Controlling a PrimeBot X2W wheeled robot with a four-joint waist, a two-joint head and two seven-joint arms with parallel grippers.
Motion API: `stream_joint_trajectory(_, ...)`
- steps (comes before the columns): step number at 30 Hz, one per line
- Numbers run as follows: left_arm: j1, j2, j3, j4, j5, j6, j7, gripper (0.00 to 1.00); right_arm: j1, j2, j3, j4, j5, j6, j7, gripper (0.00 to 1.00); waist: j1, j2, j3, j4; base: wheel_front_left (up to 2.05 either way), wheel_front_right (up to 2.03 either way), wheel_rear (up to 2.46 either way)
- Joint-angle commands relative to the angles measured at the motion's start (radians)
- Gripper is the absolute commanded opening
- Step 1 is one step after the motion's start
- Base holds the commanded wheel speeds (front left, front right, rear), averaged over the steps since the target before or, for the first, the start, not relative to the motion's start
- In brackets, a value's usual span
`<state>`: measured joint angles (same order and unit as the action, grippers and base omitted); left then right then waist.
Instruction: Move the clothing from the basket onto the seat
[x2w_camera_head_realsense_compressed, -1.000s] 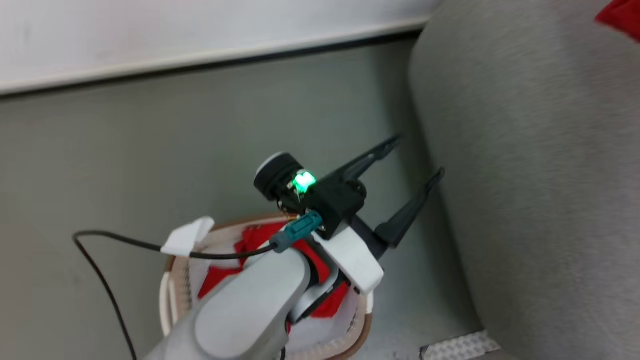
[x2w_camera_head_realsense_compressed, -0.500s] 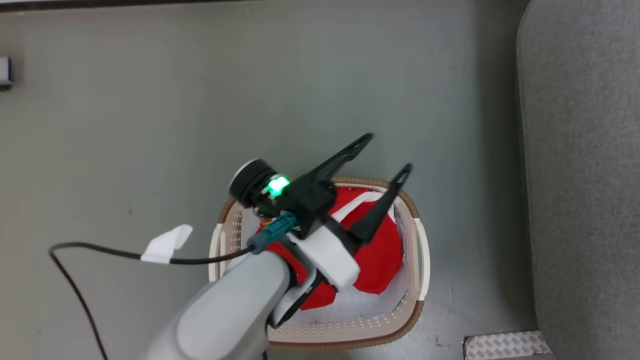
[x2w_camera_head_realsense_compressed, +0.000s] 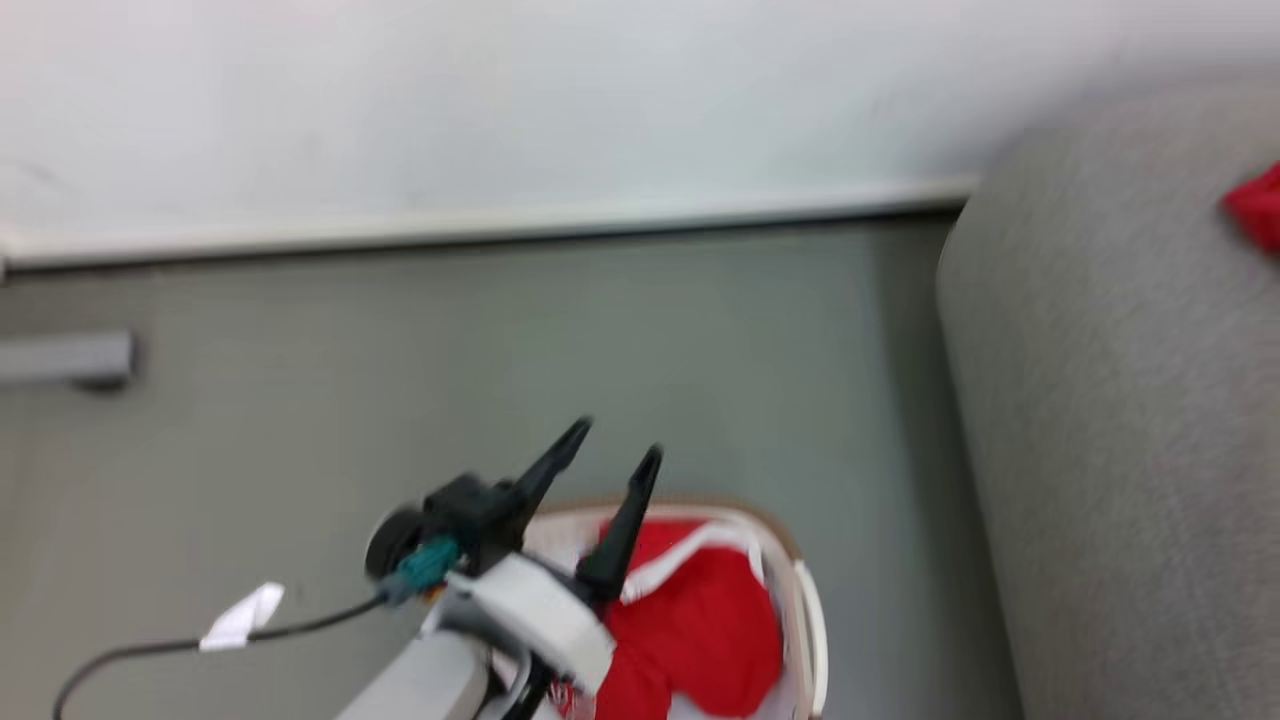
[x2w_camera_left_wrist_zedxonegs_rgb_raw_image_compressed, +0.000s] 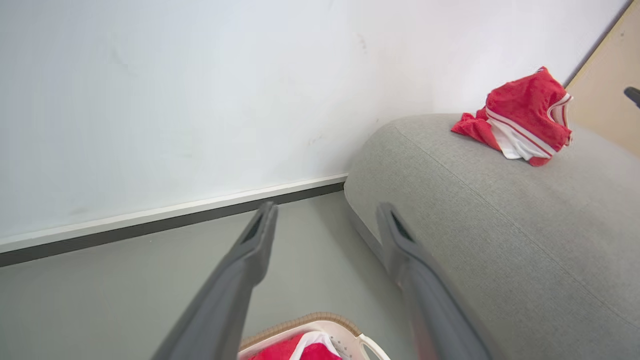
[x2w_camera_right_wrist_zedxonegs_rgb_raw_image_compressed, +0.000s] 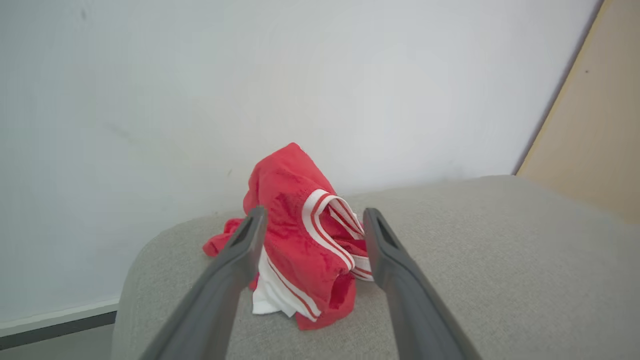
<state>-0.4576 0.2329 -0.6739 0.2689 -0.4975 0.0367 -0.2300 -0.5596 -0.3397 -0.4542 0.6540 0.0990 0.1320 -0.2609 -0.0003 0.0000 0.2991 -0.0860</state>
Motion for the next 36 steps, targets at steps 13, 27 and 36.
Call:
stream_joint_trajectory(13,0.279,0.055,0.168,0.024,-0.021,0.078,-0.034,1.00,0.385,0.172,0.256,-0.257,0.146,-0.003,0.025,1.00,0.0003,0.0000,-0.364,0.072,0.00,0.00,0.00)
stream_joint_trajectory(27,0.541,-0.039,0.420,-0.046,0.103,0.067,-0.034,1.00,0.568,0.273,0.470,-0.202,0.185,-0.003,0.004,1.00,0.0003,0.0000,-0.424,0.117,0.00,0.00,0.00)
stream_joint_trajectory(36,0.580,-0.110,0.491,-0.066,0.174,0.003,-0.035,1.00,0.581,0.287,0.493,-0.188,0.161,-0.003,-0.003,1.00,0.0003,0.0000,-0.425,0.113,0.00,0.00,0.00)
